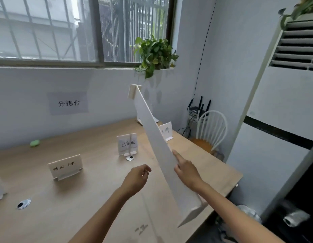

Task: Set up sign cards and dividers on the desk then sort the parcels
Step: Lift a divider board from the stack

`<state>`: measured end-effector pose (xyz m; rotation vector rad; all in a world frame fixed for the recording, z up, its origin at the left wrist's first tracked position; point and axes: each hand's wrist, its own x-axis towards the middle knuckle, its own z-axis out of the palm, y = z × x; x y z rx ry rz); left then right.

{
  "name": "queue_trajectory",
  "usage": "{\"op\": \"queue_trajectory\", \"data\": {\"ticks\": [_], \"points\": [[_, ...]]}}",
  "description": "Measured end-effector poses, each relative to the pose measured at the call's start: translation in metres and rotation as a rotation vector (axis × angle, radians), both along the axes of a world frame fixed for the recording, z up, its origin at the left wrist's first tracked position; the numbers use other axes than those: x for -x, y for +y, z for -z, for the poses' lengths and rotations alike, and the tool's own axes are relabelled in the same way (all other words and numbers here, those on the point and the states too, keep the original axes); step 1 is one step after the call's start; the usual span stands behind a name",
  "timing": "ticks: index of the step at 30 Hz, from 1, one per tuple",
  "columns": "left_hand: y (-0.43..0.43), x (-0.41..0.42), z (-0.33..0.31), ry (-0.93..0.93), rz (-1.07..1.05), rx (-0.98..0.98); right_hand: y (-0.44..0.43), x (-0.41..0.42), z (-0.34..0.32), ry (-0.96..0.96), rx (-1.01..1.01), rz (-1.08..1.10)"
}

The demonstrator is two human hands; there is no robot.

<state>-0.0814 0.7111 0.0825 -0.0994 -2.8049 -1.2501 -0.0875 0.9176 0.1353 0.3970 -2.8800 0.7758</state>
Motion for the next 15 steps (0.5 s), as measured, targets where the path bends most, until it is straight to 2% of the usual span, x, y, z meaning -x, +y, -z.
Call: {"op": "queue_trajectory", "data": {"ticks": [8, 15], "points": [[0.076, 0.134, 0.008, -0.021, -0.071, -0.051, 0.094, 0.16, 0.001, -0.022, -0.024, -0.018], [0.134, 0.207, 0.0, -0.055, -0.116, -0.02, 0.185, 0.254, 0.005, -0.007, -0.116, 0.018]]}}
